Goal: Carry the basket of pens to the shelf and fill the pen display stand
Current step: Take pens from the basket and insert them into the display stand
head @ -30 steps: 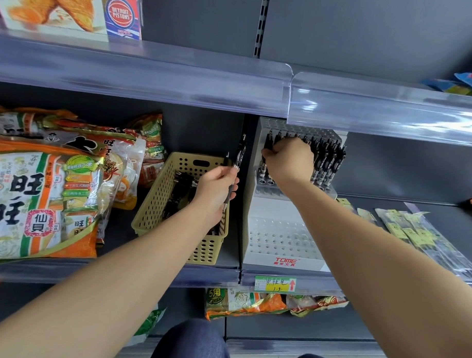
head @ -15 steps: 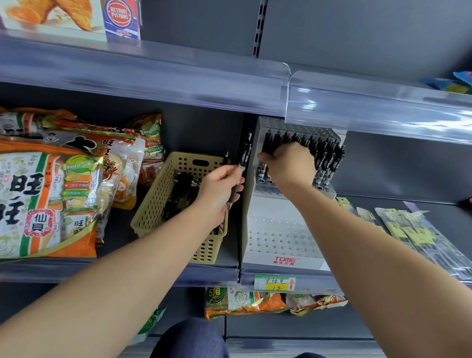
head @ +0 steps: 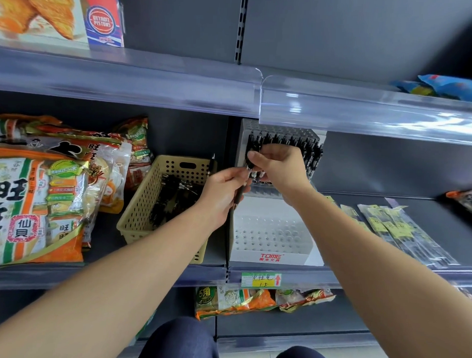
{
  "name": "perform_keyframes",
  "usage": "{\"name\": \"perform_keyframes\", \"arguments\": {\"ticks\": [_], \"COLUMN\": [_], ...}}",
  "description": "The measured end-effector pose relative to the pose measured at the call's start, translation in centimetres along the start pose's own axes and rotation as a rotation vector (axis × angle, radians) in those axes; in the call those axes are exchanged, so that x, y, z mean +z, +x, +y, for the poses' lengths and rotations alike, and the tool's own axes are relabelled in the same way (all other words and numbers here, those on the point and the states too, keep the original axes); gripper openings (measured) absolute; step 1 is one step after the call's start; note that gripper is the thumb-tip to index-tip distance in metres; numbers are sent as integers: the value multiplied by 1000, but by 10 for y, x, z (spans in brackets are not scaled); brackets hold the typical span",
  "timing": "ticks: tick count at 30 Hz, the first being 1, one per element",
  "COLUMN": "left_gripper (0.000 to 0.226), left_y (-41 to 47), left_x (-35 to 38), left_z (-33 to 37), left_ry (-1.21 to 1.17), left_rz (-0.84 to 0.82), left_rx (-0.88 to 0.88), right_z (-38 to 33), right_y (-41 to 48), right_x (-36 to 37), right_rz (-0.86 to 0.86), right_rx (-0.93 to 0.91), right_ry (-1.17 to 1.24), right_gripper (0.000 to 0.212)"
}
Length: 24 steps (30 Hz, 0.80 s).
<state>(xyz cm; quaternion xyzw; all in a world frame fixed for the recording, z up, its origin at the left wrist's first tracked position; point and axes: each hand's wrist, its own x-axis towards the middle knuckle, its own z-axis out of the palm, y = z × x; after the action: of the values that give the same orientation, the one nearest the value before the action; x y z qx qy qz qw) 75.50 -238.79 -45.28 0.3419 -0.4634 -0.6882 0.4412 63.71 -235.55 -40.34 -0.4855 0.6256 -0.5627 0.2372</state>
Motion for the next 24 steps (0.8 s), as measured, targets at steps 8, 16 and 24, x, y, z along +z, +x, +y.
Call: {"name": "perform_keyframes", "arguments": {"ticks": [8, 16, 24], "left_gripper": [10, 19, 19], "left_y": [-3, -5, 1], "left_x": [15, 15, 9], "left_z": [-12, -20, -27], "left_ry": [311, 522, 566], "left_rz": [-2, -14, 18], "left_rx": [46, 82, 56], "right_z": [-6, 6, 20], "right_y": [11, 16, 25], "right_x": [-57, -92, -96], "right_rz": [217, 412, 440], "right_rx": [-93, -248, -240], "right_ry": [-147, -521, -593], "right_gripper": [13, 18, 16]}}
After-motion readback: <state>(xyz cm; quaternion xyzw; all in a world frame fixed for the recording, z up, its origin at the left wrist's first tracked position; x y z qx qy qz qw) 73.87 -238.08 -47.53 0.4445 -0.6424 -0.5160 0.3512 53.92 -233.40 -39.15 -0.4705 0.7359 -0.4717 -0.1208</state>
